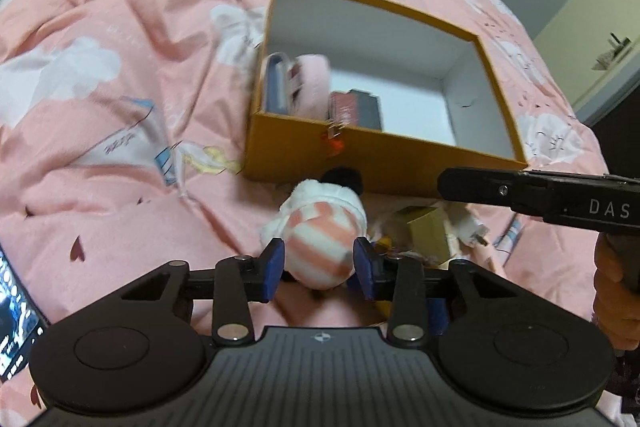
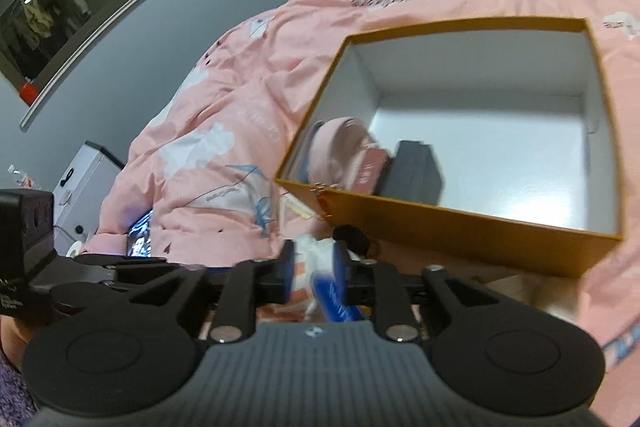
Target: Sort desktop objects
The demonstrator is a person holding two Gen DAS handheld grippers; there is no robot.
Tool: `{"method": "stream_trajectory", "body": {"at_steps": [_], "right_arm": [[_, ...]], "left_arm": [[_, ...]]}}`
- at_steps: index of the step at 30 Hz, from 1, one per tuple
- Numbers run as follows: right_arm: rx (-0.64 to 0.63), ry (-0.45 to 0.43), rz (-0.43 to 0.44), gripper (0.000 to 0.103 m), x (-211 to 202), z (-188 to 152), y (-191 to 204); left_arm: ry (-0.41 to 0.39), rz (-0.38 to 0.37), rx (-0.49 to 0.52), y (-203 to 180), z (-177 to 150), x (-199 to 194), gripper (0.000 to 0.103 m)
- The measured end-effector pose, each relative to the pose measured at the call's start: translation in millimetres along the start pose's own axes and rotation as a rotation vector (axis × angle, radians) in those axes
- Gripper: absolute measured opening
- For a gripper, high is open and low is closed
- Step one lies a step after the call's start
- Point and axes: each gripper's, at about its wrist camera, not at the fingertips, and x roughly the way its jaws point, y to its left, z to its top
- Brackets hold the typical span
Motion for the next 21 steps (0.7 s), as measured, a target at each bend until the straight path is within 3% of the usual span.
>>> {"method": "stream_trajectory", "body": {"at_steps": [4,7,10,13,16,21], "right_arm": [[0.016,-0.002,-0.091,0.033,-18,-14,-18],[0.043,0.081,-0.176,0.033,-18,-33,-37],[0.055,0.168,-0.199,0.033,-10,-54,-46],[0.065,0.235,-0.179,0.032,6,-67,-45],[0.046,0.248,-0.146,0.032,19,-69,-36],[0.016,0.23,0.02,0.032,39,-61,-16]], "left_arm": [[-0.001,0.003,0.051,-11,2,-1,0.043],[0.002,-0.02,0.098,-21,0,-2,0.043],[0.004,-0.054,0.145,-35,-2,-3,0.043],[0.006,-0.096,0.189,-48,-3,-2,0.043],[0.012,-0.121,0.221,-58,-5,1,0.043],[0.033,-0.127,0.24,-60,-10,5,0.042]]}}
